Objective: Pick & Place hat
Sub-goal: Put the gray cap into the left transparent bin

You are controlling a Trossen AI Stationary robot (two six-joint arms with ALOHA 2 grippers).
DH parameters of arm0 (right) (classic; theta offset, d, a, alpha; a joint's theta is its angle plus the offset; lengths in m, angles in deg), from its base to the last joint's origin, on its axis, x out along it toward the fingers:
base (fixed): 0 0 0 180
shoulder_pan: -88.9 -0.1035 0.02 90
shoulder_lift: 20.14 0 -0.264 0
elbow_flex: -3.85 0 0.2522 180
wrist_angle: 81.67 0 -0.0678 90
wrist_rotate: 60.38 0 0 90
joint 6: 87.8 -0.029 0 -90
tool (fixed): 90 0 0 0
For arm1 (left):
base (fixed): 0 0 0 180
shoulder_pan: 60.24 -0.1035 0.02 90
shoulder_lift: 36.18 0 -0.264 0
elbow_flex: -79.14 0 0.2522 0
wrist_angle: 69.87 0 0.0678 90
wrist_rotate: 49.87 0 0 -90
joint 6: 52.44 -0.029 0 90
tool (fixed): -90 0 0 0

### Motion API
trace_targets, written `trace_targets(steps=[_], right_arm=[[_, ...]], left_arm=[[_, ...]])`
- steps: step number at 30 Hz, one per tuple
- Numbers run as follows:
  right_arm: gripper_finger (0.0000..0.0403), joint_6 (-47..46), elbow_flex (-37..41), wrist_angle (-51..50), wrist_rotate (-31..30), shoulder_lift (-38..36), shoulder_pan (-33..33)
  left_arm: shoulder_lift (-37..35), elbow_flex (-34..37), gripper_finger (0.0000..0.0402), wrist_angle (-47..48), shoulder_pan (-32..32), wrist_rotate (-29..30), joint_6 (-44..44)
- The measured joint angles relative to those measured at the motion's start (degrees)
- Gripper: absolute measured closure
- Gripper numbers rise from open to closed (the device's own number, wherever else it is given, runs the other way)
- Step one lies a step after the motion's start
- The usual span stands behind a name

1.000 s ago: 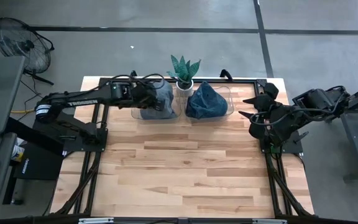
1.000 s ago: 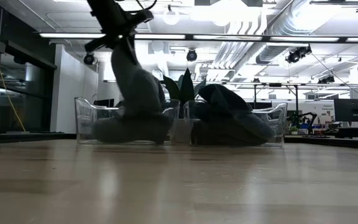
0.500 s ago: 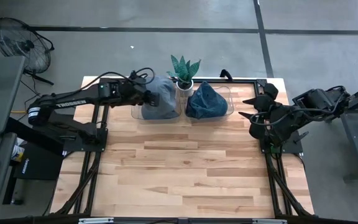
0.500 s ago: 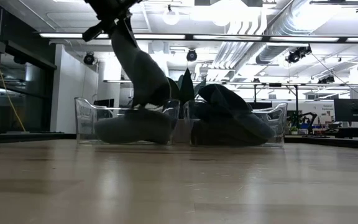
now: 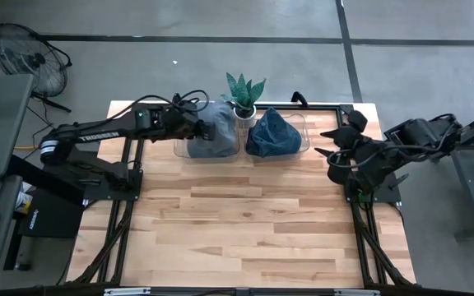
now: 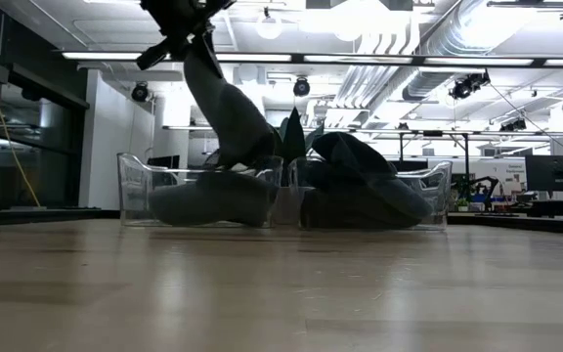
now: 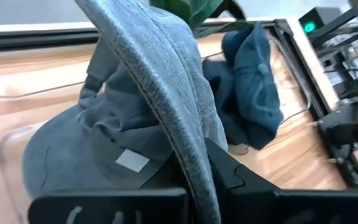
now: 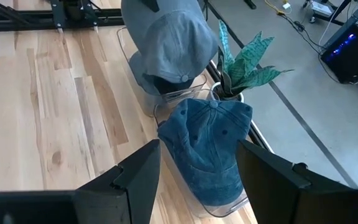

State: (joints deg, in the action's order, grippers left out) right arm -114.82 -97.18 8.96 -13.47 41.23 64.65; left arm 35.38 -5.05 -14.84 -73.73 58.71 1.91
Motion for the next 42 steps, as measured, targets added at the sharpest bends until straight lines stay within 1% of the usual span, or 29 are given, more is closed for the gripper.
trace_targets(steps=[3,5,8,14,18,23,26,33,39,42], right_arm=[[0.0199,0.0,0.0,0.0,0.2,0.5,0.0],[0.0199,0.0,0.0,0.0,0.6,0.7,0.0],[0.0199,0.0,0.0,0.0,1.1,1.0,0.0],[0.0199,-0.1,0.0,0.0,1.5,1.4,0.0],[0.0199,-0.1,0.0,0.0,1.6,1.7,0.0],[0.0199,-0.9,0.0,0.0,1.7,1.9,0.0],[0.0199,-1.4,0.0,0.0,2.1,2.2,0.0],[0.0199,-1.6,0.0,0.0,2.9,2.5,0.0],[0.0199,-1.6,0.0,0.0,2.6,2.5,0.0],[0.0199,-1.6,0.0,0.0,2.3,2.5,0.0]], left_arm=[[0.5,0.1,0.0396,-0.2,0.0,-0.1,0.2],[0.4,1.2,0.0396,-3.3,0.0,-0.4,0.4],[0.2,5.3,0.0396,-8.7,0.0,-1.9,2.1],[-2.7,14.6,0.0396,-14.0,-0.2,-3.1,6.8],[-4.4,19.1,0.0396,-18.7,-1.8,-5.0,9.5],[-6.1,21.8,0.0396,-19.1,-4.1,-6.5,11.7],[-7.0,23.1,0.0396,-18.3,-5.5,-8.6,12.2],[-7.0,23.4,0.0396,-14.3,-7.4,-9.4,13.8],[-6.9,23.4,0.0396,-14.0,-8.7,-11.2,13.4],[-6.9,23.4,0.0396,-11.8,-10.2,-13.0,13.2]])
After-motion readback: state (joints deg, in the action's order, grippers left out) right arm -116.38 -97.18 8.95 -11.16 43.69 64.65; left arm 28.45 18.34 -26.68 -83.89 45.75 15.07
